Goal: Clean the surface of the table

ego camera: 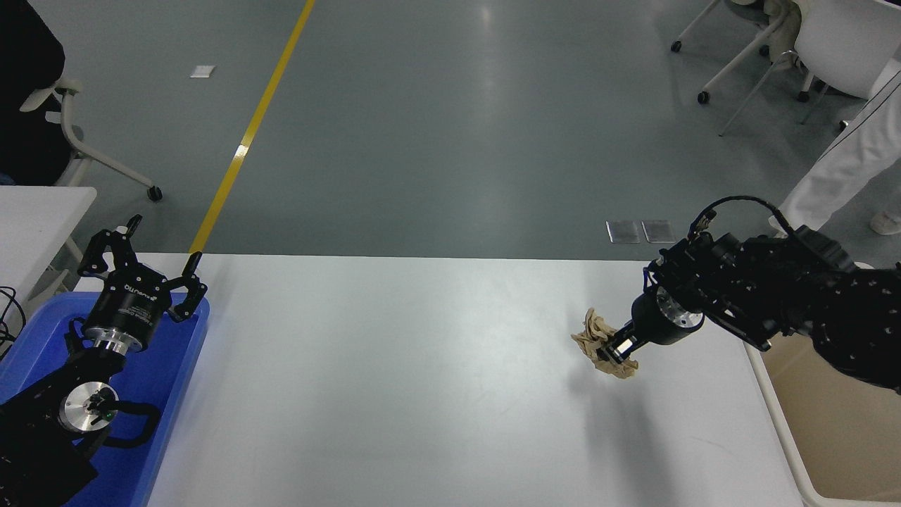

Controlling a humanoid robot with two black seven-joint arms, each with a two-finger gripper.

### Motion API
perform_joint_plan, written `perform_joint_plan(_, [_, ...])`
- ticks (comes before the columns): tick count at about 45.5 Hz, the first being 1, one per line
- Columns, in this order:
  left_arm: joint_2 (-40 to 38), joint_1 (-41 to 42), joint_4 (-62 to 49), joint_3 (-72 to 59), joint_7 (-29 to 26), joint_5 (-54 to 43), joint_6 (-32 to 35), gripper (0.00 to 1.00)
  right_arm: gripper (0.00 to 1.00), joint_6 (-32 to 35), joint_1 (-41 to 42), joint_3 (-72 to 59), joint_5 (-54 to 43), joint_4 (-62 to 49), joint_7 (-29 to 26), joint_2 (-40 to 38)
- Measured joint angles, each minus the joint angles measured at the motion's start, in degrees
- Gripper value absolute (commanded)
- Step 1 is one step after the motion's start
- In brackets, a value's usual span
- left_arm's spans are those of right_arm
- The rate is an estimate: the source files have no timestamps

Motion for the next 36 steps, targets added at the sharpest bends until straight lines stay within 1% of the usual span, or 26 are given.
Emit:
perform_joint_plan(13, [0.0,0.0,0.0,0.0,0.0,0.0,0.0,1.0,0.0,5.06,4.33,9.51,2.81,0.66,3.16,-6.43])
perform_joint_plan(24, [0.0,0.0,0.0,0.0,0.0,0.0,0.0,1.0,0.0,10.06,6.17,18.04,3.47,0.83,4.02,-10.61])
perform_joint_plan(36, [0.0,0.0,-0.01,0.0,0.0,0.0,0.0,1.0,0.0,14.09,6.98,25.07,3.75,0.82,4.31,-13.88])
